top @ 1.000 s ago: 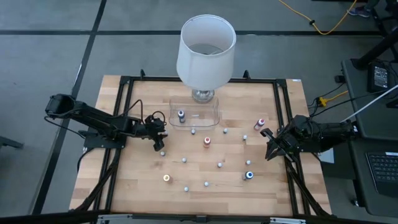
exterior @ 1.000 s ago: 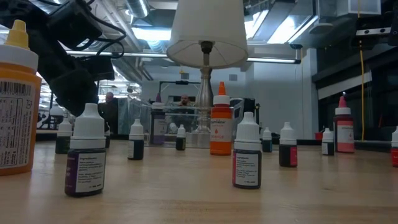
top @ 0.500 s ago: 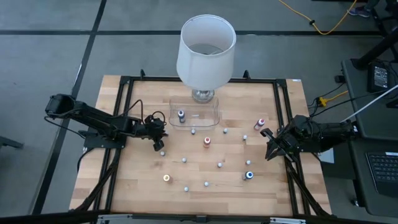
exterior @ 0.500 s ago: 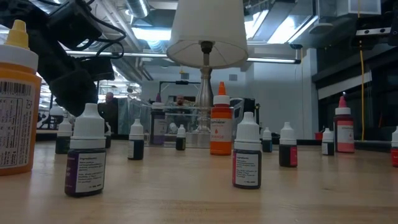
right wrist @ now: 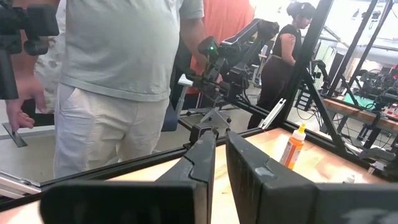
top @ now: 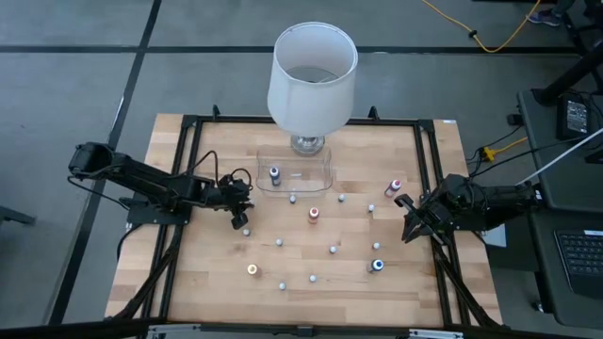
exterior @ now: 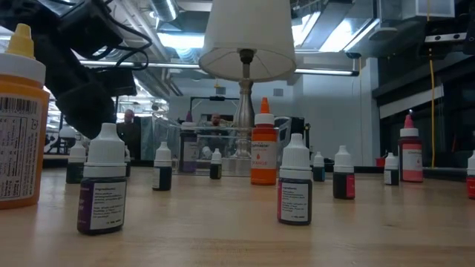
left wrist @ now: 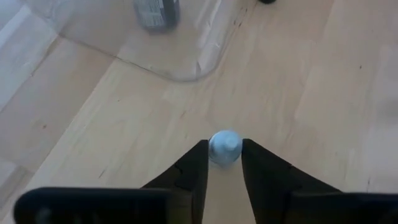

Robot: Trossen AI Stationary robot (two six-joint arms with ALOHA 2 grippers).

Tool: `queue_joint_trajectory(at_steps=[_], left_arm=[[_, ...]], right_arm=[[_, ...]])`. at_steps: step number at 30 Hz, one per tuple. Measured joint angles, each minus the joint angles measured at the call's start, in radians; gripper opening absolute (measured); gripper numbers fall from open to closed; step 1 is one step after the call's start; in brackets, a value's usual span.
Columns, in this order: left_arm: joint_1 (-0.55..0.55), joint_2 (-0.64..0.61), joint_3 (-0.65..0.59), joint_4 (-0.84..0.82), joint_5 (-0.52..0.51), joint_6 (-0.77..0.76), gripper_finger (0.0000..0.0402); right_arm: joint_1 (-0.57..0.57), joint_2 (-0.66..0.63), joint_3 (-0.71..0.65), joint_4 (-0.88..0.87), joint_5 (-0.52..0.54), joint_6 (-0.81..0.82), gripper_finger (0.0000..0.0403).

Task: Pick & Place food coloring
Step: Put the top small red food coloring bottle into the container

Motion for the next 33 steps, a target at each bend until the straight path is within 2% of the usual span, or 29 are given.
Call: queue_joint_trajectory(at_steps=[11,18,33], left_arm=[[0.0,0.0,0.095,-0.117,-0.006,0.073,0.0144],[0.0,0.0,0.095,-0.184,-0.007,0.084,0.014],[0.003,0.0,0.095,-0.165,0.002,0.137,0.0133]], right_arm=[[0.0,0.0,0.0,0.0,0.0,0.0,0.0044],[0.0,0.0,0.0,0.0,0.0,0.0,0.0044],[0.0,0.0,0.0,0.0,0.0,0.0,0.0044]])
